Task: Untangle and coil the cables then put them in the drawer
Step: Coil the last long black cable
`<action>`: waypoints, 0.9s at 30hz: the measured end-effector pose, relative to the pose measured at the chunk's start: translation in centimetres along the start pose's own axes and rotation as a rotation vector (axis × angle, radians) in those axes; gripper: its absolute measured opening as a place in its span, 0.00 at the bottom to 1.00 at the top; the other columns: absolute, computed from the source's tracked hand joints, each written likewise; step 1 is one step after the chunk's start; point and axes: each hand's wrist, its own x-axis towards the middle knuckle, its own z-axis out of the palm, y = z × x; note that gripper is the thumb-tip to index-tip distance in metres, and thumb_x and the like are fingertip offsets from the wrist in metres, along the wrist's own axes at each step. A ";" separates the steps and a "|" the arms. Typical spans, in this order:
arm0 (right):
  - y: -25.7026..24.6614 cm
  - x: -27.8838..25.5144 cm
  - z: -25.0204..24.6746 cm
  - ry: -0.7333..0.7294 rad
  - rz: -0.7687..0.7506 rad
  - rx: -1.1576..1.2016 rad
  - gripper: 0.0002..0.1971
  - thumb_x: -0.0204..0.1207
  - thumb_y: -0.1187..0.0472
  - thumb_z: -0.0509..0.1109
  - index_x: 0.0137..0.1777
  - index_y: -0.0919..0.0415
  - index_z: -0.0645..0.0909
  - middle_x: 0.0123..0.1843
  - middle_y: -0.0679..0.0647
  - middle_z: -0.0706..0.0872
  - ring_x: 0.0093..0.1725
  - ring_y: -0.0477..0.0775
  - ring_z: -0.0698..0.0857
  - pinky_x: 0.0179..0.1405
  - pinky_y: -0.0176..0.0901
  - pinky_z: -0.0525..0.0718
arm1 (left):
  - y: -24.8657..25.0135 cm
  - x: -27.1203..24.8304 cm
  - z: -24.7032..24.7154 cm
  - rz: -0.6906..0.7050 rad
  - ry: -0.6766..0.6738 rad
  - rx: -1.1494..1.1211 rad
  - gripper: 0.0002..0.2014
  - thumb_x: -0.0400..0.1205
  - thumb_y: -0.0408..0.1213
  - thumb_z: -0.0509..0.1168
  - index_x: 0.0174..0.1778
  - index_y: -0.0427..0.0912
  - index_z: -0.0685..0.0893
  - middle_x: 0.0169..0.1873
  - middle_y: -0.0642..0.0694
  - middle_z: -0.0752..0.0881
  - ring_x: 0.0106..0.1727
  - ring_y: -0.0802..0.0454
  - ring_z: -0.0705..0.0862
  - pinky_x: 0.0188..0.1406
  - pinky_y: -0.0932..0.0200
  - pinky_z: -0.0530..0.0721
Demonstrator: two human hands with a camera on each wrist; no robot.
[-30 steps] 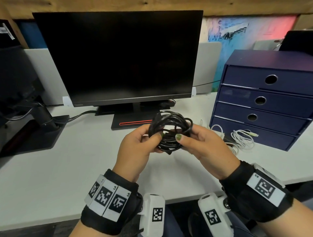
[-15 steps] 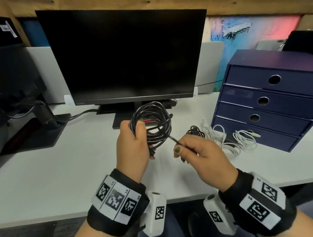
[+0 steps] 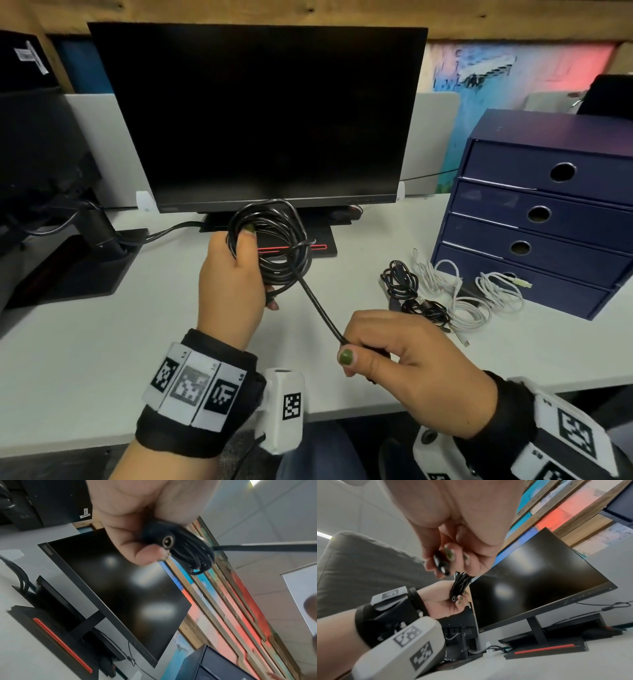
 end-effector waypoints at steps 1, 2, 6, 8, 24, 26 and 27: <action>0.3 -0.1 0.3 0.001 0.040 -0.019 0.13 0.79 0.49 0.64 0.38 0.51 0.84 0.37 0.43 0.77 0.38 0.42 0.78 0.40 0.27 0.72 | -0.2 0.1 -0.1 -0.010 -0.007 0.009 0.12 0.88 0.45 0.52 0.40 0.46 0.72 0.34 0.41 0.83 0.25 0.47 0.83 0.13 0.66 0.75; 0.6 -0.1 0.5 0.019 0.107 -0.048 0.12 0.79 0.48 0.66 0.41 0.51 0.87 0.38 0.44 0.76 0.40 0.43 0.78 0.41 0.28 0.72 | -0.2 0.1 -0.2 -0.020 -0.012 0.016 0.12 0.87 0.46 0.53 0.40 0.46 0.73 0.35 0.41 0.82 0.29 0.46 0.83 0.15 0.65 0.76; 1.8 0.4 1.8 0.138 0.343 -0.177 0.08 0.79 0.54 0.69 0.49 0.52 0.90 0.34 0.47 0.79 0.43 0.43 0.79 0.38 0.30 0.71 | -0.1 -0.3 -0.1 -0.041 -0.047 -0.026 0.11 0.87 0.46 0.54 0.48 0.44 0.75 0.37 0.46 0.81 0.32 0.55 0.81 0.18 0.65 0.80; 1.7 0.9 2.4 0.151 0.390 -0.119 0.09 0.79 0.58 0.69 0.53 0.50 0.89 0.37 0.45 0.85 0.40 0.37 0.82 0.43 0.25 0.75 | 0.1 -0.9 0.5 -0.031 -0.090 -0.047 0.09 0.87 0.46 0.54 0.49 0.47 0.76 0.39 0.49 0.83 0.33 0.63 0.83 0.24 0.67 0.83; 1.9 2.9 1.0 0.289 0.492 0.480 0.09 0.79 0.59 0.68 0.57 0.57 0.85 0.47 0.54 0.92 0.46 0.53 0.92 0.53 0.54 0.86 | 0.1 -4.0 3.8 -0.071 -0.392 -0.253 0.05 0.85 0.34 0.59 0.54 0.44 0.78 0.41 0.51 0.86 0.38 0.66 0.84 0.35 0.73 0.80; 2.2 2.8 0.5 0.290 0.511 0.460 0.07 0.77 0.61 0.70 0.52 0.56 0.88 0.45 0.53 0.93 0.46 0.51 0.91 0.53 0.53 0.85 | -0.2 -4.0 4.0 -0.107 -0.400 -0.307 0.07 0.84 0.34 0.61 0.57 0.45 0.80 0.46 0.48 0.87 0.47 0.59 0.86 0.46 0.64 0.82; 2.3 2.8 0.3 0.296 0.512 0.450 0.07 0.76 0.62 0.70 0.51 0.56 0.88 0.45 0.53 0.93 0.46 0.51 0.91 0.53 0.52 0.86 | -0.2 -4.0 4.1 -0.125 -0.409 -0.344 0.09 0.83 0.35 0.63 0.58 0.45 0.81 0.49 0.47 0.88 0.51 0.54 0.86 0.51 0.59 0.83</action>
